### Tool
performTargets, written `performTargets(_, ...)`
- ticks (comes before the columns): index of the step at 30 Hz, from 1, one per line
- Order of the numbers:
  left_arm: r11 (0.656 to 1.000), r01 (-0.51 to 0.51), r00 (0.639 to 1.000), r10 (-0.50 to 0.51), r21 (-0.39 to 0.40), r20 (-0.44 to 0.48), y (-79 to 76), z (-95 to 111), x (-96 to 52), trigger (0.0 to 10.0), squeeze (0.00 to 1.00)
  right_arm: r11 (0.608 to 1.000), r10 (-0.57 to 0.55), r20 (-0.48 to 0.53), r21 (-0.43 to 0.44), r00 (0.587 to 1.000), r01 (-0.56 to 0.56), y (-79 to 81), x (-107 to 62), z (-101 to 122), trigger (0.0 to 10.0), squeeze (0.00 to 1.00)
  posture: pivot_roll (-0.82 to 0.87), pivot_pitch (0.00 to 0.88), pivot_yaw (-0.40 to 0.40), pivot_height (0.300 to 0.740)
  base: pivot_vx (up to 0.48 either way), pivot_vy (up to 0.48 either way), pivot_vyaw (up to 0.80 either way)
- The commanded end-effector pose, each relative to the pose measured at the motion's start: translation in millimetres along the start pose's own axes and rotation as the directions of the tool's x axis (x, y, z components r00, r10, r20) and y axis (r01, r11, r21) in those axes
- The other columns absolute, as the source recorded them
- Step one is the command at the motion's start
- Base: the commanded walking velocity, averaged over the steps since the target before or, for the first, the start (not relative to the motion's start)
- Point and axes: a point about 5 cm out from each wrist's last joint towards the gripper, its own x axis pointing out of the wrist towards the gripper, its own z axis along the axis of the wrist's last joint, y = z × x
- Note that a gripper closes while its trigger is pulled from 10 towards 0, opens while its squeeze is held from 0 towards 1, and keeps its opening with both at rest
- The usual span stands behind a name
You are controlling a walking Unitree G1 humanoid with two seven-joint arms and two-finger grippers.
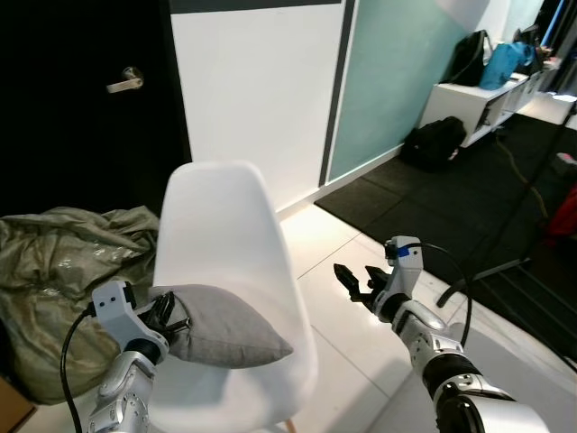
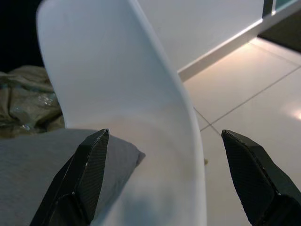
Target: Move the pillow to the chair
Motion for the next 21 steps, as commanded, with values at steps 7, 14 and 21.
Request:
performTargets(7, 0.999, 0.010, 0.999, -0.012, 0.035, 0.041, -2.9, 10.3, 3.2, 10.0, 0.00, 1.000, -0.028, -0.017, -0.005, 0.999, 0.028, -7.7, -3.6, -0.2, 10.0, 0.00, -0.14, 0.057, 0.003, 0.735, 0.306, 0.000, 0.00)
performTargets(14, 0.998, -0.012, 1.000, 0.011, 0.069, 0.026, 1.8, 10.0, 1.1, 10.0, 0.00, 1.000, -0.026, -0.025, -0.010, 0.999, 0.026, -7.1, -3.4, -1.2, 10.0, 0.00, -0.14, 0.057, -0.001, 0.735, 0.000, -0.056, 0.00)
performTargets(21, 0.994, -0.050, 0.999, 0.048, 0.094, 0.015, 5.3, 7.9, 0.6, 10.0, 0.00, 0.999, -0.030, -0.034, -0.024, 0.999, 0.029, -8.0, -3.7, -1.3, 10.0, 0.00, -0.14, 0.055, -0.003, 0.735, 0.000, -0.322, 0.00)
